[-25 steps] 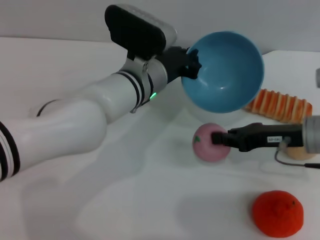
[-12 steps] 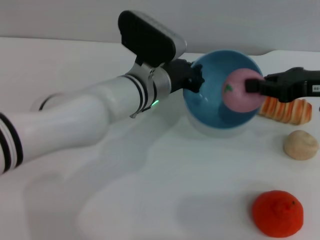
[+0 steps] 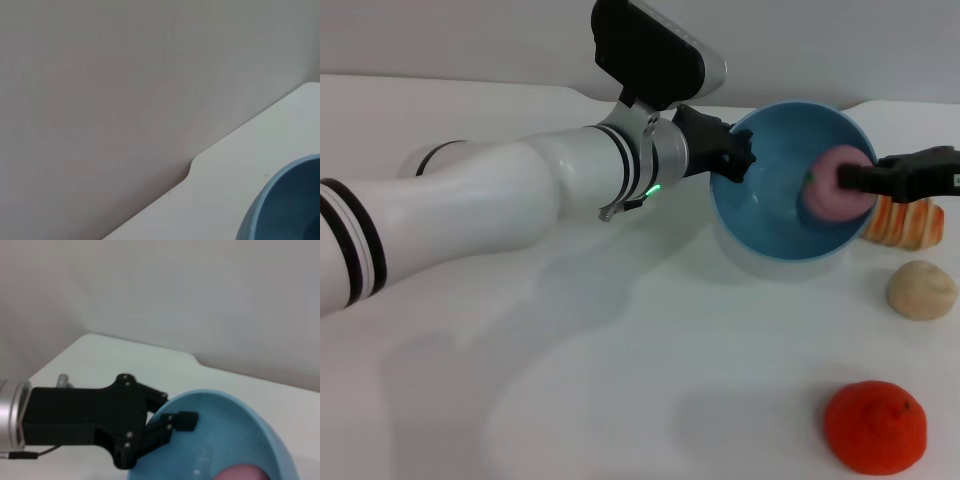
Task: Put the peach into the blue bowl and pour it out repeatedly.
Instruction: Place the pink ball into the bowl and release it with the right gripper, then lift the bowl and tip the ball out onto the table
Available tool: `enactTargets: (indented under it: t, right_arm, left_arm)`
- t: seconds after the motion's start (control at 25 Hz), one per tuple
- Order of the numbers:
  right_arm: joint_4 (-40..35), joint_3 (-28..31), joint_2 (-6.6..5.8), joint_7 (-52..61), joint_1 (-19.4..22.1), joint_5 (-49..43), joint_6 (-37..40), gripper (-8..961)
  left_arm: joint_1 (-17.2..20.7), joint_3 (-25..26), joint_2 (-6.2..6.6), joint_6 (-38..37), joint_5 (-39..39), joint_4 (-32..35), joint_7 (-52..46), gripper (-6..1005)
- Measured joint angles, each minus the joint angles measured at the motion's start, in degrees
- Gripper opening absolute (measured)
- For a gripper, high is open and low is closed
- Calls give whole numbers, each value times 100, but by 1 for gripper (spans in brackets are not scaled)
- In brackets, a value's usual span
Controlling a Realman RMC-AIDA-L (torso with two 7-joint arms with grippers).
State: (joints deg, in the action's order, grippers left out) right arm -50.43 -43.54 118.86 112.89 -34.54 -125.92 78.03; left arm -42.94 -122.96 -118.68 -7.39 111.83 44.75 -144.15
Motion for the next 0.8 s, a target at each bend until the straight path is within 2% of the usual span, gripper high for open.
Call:
enactTargets:
  t: [0.28,0.48,0.6,0.8]
  right_arm:
    - [-30,24,0,-130,57,173,-56,241]
    - [-53,24,-6,-426,209,704,-58,339]
    - [-116,129,-8,-545,362,983,-43,524]
    - [-55,718,2,-1076,978,1907,237,523]
  left_arm:
    - [-19,0,3,-15,0,-8,2,-1]
    - [27,1,9,-7,-1,-48,2,-1]
    - [51,2,12,10,-2,-122,2,-2]
    - [46,-33,11,227,-4,-341,10,-2]
